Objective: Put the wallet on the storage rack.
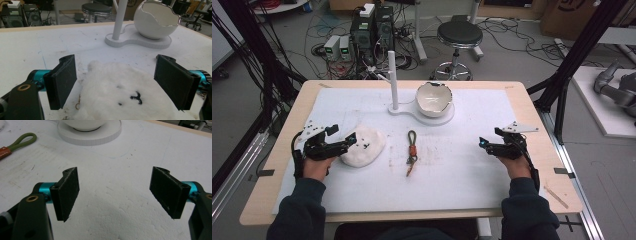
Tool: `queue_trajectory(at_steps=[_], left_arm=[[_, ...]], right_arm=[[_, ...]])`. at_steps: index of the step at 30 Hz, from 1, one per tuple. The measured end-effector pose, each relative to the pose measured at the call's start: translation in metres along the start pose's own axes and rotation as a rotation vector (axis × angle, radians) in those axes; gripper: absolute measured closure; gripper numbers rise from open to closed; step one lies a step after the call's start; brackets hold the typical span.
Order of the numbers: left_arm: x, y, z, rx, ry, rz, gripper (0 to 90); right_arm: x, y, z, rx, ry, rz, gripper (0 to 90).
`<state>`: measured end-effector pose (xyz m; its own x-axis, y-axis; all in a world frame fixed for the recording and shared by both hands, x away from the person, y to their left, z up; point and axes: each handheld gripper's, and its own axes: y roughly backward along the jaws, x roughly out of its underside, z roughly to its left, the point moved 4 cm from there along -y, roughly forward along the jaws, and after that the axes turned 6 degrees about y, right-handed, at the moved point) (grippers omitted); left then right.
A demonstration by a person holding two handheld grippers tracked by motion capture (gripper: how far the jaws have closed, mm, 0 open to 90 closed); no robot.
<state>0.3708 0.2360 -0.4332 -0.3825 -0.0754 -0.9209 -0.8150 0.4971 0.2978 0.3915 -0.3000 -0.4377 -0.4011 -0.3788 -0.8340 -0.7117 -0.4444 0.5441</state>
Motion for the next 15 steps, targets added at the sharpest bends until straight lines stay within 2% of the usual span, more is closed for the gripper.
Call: queue_trajectory(at_steps=[3, 5, 6, 7, 8, 14, 15], left_arm=[[0.001, -0.001, 0.002, -0.018, 0.006, 0.013, 18.1], [0.004, -0.003, 0.005, -0.044, 0.010, 0.042, 18.0], [0.008, -0.007, 0.009, -0.090, 0.023, 0.089, 18.0], [0.008, -0.007, 0.009, -0.090, 0.023, 0.089, 18.0], [0.011, -0.009, 0.011, -0.112, 0.026, 0.113, 18.0], [0.025, -0.020, 0.013, -0.147, 0.014, 0.252, 18.0], [0.029, -0.023, 0.015, -0.151, 0.017, 0.292, 18.0]], right_arm=[[0.000, 0.000, 0.000, -0.001, 0.004, -0.001, 24.1], [0.000, -0.001, 0.000, -0.009, -0.003, -0.003, 24.1], [0.000, -0.001, -0.001, -0.013, -0.005, -0.002, 24.1], [0.001, -0.001, -0.001, -0.013, -0.004, -0.001, 24.1], [0.001, -0.001, -0.001, -0.013, -0.004, -0.001, 24.1], [0.001, 0.000, 0.001, -0.015, 0.005, 0.005, 24.1], [0.002, 0.000, 0.001, -0.015, 0.006, 0.005, 24.1]])
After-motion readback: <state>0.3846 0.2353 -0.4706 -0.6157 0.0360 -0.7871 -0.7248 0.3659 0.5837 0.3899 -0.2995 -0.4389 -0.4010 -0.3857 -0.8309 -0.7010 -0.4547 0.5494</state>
